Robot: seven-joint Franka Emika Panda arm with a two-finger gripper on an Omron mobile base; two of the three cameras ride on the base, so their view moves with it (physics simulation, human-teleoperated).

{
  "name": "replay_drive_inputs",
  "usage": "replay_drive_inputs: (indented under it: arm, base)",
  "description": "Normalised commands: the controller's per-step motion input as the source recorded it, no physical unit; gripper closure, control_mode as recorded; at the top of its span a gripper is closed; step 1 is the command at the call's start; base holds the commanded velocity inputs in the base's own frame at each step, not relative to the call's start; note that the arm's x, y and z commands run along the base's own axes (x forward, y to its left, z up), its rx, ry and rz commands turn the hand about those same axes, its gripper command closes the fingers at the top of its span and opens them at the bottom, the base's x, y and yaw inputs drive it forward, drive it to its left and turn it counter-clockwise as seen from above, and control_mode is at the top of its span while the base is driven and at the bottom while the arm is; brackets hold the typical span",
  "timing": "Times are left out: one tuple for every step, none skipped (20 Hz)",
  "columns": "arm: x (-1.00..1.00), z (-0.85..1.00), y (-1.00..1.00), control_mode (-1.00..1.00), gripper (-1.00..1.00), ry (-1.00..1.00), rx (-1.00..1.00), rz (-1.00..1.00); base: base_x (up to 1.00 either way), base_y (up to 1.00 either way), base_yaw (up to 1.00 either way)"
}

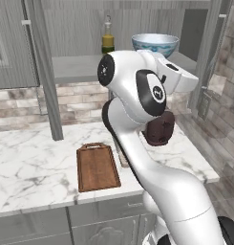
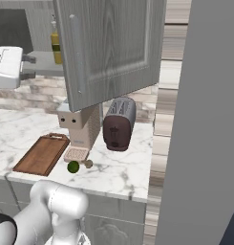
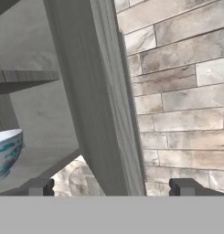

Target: Open the cabinet. Place the bowl and condiment on the counter. Then place the lime and garlic on the cutting board.

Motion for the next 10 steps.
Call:
replay_drive_inputs:
  arm:
    - [0.01, 0.0, -0.05, -1.0, -1.0, 0.01, 0.0, -0.07]
    - [0.02, 0.0, -0.03, -1.0, -1.0, 0.0, 0.0, -0.07]
    - [0.02, 0.0, -0.03, -1.0, -1.0, 0.01, 0.0, -0.07]
    - [0.0, 0.0, -0.01, -1.0, -1.0, 0.0, 0.0, -0.06]
    - [0.0, 0.0, 0.0, -1.0, -1.0, 0.01, 0.0, -0.06]
    - [0.01, 0.0, 0.0, -1.0, -1.0, 0.0, 0.0, -0.07]
    - [0.03, 0.0, 0.0, -1.0, -1.0, 0.01, 0.0, -0.07]
    - [0.04, 0.0, 0.0, -1.0, -1.0, 0.01, 0.0, -0.07]
    - [0.03, 0.0, 0.0, -1.0, -1.0, 0.01, 0.0, -0.07]
    - [0.06, 0.0, 0.0, -1.0, -1.0, 0.01, 0.0, -0.07]
  base:
    - [0.0, 0.0, 0.0]
    - [0.0, 0.0, 0.0]
    - [0.0, 0.0, 0.0]
    - [0.0, 0.0, 0.0]
    - [0.0, 0.0, 0.0]
    - [0.0, 0.0, 0.0]
    - [0.0, 0.0, 0.0]
    - [0.0, 0.0, 0.0]
    - [0.0, 0.0, 0.0]
    - [0.0, 0.0, 0.0]
